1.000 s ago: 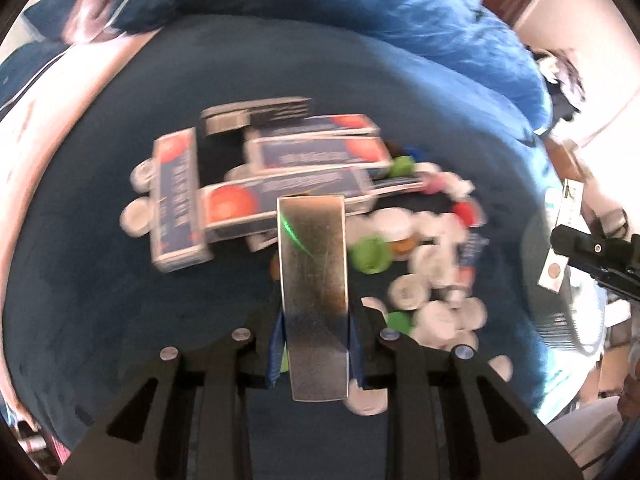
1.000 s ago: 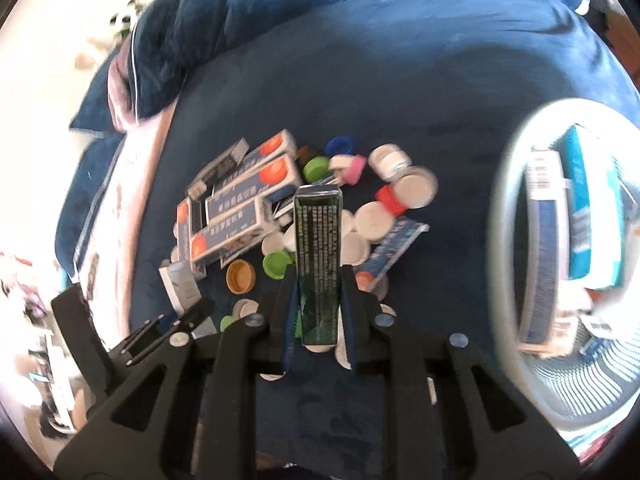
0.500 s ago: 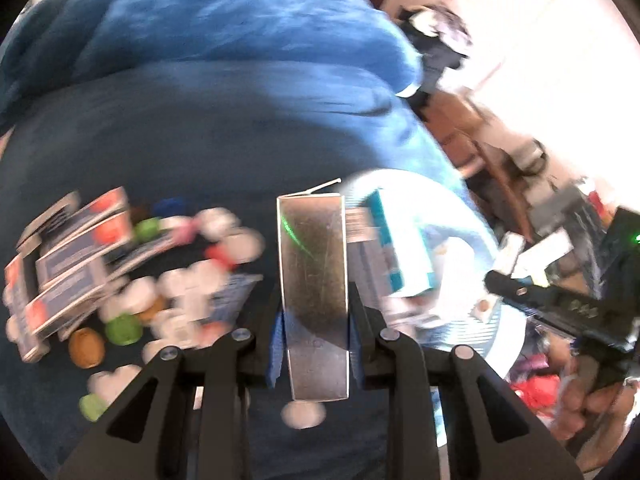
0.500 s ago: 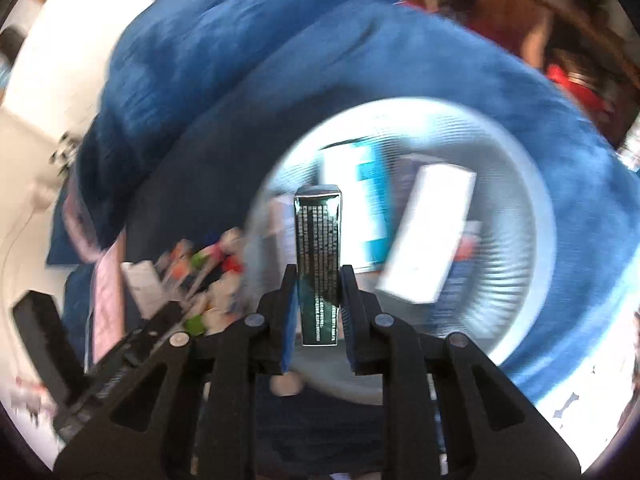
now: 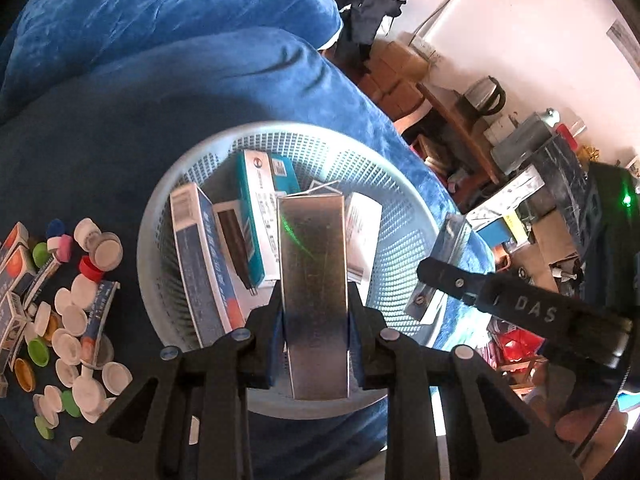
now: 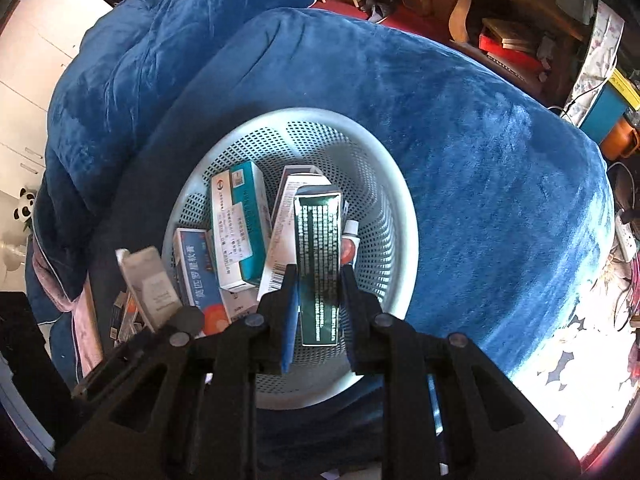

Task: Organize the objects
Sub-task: 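Open both tools to drop the boxes into the basket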

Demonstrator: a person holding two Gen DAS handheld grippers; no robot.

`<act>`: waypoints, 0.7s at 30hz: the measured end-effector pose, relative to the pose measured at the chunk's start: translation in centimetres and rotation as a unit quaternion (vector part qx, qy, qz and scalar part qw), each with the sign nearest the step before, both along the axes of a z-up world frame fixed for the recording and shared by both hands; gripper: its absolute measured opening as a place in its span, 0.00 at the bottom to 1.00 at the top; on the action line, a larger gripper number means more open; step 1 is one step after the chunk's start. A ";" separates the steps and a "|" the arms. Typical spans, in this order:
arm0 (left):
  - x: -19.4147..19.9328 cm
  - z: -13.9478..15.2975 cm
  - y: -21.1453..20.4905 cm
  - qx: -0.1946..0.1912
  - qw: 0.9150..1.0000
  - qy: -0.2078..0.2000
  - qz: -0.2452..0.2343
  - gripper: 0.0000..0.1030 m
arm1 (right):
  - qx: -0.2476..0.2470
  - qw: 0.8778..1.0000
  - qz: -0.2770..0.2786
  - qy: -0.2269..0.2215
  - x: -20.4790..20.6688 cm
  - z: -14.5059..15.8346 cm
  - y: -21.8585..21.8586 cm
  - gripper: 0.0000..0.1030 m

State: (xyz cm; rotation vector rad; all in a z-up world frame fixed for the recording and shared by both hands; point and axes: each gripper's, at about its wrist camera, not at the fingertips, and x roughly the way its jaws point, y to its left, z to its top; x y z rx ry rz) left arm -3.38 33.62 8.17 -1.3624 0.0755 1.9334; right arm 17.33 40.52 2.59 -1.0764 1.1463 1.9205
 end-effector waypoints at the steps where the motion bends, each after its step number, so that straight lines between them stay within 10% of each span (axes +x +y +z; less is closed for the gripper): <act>1: 0.0 -0.3 0.1 -0.002 1.000 -0.003 0.001 0.26 | -0.003 1.000 -0.002 0.001 0.0 0.0 0.1 0.22; 3: -0.1 -0.7 0.1 -0.003 1.000 -0.014 0.000 0.27 | -0.009 1.000 -0.007 -0.007 0.1 -0.4 0.3 0.22; 7: -0.1 -1.0 -0.2 0.004 1.000 -0.016 0.015 0.90 | -0.004 1.000 -0.021 -0.015 0.5 -0.3 0.7 0.49; 16: -0.6 -0.4 -1.5 -0.027 0.998 0.022 0.047 0.99 | 0.003 0.999 -0.032 -0.040 0.4 -0.4 0.7 0.97; 21: -1.0 -0.4 -2.3 -0.038 0.997 0.024 0.062 0.99 | 0.002 0.998 -0.026 -0.051 0.0 -0.5 0.6 1.00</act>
